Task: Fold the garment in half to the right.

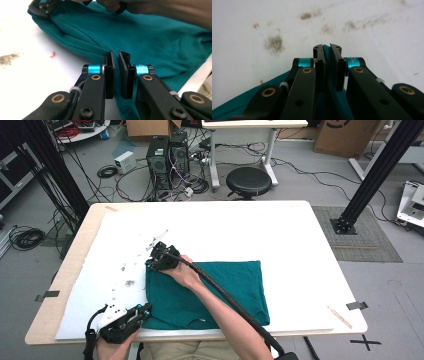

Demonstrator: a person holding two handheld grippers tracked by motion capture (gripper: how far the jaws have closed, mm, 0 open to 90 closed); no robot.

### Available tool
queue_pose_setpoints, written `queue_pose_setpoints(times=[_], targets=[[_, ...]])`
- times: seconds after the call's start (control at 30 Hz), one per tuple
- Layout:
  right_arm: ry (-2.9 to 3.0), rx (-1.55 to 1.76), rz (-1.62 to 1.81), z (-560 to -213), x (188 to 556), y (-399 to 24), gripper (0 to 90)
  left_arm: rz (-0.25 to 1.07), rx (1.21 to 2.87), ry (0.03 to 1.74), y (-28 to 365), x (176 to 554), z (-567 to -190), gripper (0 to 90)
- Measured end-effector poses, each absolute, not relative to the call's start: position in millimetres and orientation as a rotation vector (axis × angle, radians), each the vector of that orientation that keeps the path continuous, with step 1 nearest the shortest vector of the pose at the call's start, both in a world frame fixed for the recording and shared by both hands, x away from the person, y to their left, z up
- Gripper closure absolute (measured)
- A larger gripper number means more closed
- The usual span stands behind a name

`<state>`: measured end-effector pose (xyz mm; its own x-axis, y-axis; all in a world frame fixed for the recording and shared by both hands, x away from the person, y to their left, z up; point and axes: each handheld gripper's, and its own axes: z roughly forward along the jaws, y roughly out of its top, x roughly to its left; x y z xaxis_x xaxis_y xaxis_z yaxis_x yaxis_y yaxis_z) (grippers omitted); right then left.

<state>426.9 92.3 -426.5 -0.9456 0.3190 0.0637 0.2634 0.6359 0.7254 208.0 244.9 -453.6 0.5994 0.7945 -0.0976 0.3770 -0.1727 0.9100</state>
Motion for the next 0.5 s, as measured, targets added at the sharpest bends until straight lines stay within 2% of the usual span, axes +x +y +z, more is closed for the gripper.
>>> queue_pose_setpoints(times=[0.33, 0.5], targets=[[2.709, 0.474, 1.44, -386.0, 427.3, 93.8, 84.6, 0.588, 1.691, 0.928, 264.2, 195.4, -421.8, 83.7], [2.726, 0.461, 1.443, -382.3, 427.8, 92.5, 84.5, 0.562, 1.686, 0.897, 261.8, 196.4, -418.2, 83.7]])
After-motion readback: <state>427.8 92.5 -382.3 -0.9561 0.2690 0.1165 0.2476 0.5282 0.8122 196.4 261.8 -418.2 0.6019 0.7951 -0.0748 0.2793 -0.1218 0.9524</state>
